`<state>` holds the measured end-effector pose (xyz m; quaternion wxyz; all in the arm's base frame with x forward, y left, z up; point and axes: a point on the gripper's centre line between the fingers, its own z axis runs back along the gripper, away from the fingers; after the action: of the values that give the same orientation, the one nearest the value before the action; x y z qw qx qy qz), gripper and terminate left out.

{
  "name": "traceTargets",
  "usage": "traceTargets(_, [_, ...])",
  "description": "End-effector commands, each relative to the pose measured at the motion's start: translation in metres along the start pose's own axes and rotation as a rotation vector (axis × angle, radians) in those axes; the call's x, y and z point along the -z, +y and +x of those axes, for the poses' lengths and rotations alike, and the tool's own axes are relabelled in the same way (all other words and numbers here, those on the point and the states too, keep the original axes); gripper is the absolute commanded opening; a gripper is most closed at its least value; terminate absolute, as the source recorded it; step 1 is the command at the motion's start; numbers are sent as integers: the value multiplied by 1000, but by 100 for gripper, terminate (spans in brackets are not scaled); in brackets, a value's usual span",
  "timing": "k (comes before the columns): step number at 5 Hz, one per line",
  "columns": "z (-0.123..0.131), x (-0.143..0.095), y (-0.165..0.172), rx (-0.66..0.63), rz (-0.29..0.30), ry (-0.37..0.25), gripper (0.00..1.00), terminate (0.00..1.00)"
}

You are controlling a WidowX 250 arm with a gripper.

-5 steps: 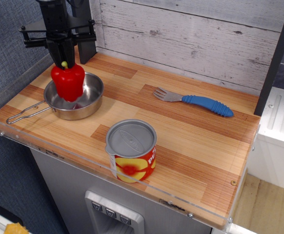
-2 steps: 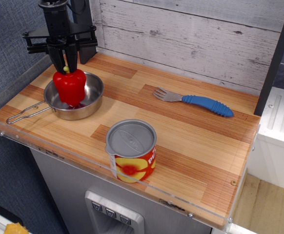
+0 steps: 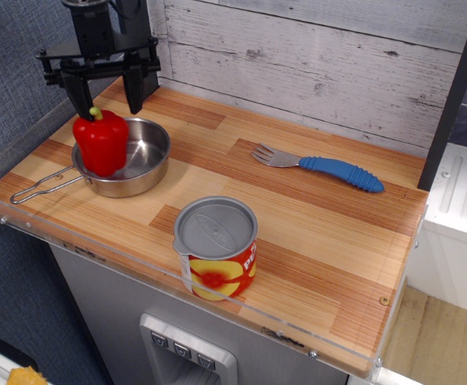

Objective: Put the pepper into the pan

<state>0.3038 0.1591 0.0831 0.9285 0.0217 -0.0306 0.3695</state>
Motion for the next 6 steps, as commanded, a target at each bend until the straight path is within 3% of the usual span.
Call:
traceTargets(1, [-8,-30,5,-7,-12,-81,100,0])
traceTargets(2, [-12,-31,3,-6,1,-82,100,0])
traceTargets(3, [-17,-29,5,14,-54,-43,100,0])
traceTargets(4, [-19,-28,1,47,-100,-44,100,0])
traceTargets(5, [-20,-31,0,32,-56,-60,100,0])
traceTargets(6, [-20,-40,-1,29,-65,-80,100,0])
